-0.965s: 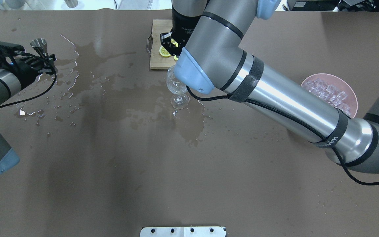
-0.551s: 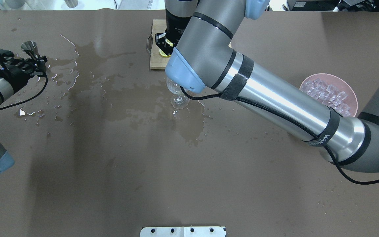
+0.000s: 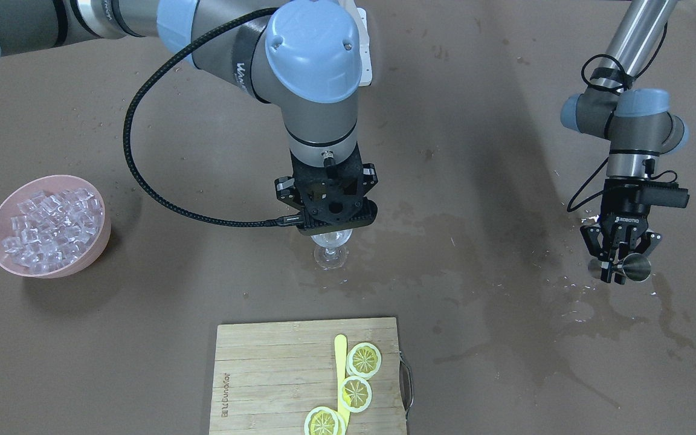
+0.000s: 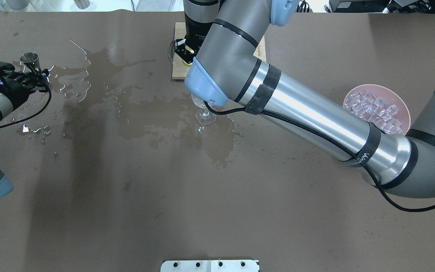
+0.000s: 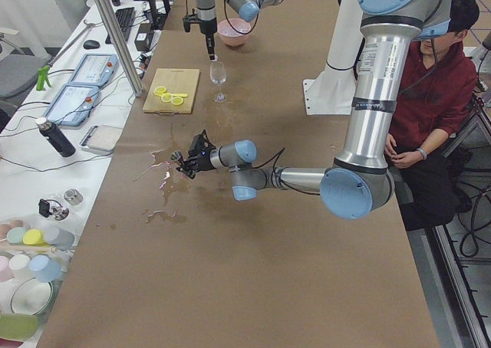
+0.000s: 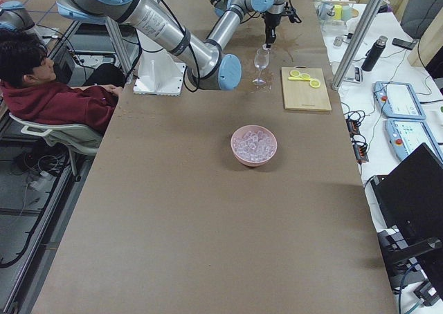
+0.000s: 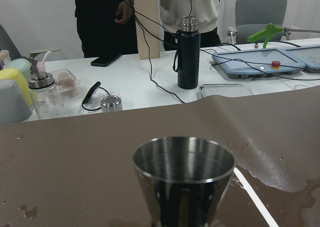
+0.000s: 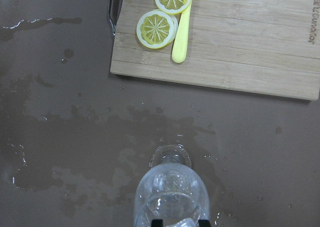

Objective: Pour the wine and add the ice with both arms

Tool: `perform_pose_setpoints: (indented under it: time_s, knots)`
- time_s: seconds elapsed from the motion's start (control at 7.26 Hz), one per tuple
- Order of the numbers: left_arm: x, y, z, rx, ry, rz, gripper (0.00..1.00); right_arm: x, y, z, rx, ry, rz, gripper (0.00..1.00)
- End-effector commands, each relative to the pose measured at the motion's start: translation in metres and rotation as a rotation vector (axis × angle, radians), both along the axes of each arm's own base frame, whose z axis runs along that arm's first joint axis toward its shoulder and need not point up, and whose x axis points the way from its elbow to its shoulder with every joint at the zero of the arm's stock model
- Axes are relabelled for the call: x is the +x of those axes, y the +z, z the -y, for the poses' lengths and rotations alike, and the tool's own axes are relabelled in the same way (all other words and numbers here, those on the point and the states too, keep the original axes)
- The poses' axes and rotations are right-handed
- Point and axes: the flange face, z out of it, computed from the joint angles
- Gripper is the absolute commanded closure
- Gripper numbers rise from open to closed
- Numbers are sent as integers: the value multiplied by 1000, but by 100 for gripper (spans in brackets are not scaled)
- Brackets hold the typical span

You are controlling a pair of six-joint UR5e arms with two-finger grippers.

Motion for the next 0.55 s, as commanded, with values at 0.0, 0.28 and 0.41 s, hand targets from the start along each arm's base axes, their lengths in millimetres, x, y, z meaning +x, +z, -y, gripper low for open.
perform_pose_setpoints:
  time_s: [0.0, 0.28, 0.41]
  knots:
    - [-3, 5, 0, -6, -3, 4, 100, -3, 3, 2, 4, 0, 0, 88]
    - [-4, 7, -1, -7, -4, 5, 91, -6, 3, 0, 3, -3, 0, 88]
    - [-4, 10, -1, -7, -4, 5, 85, -12, 3, -5, 10, -10, -3, 88]
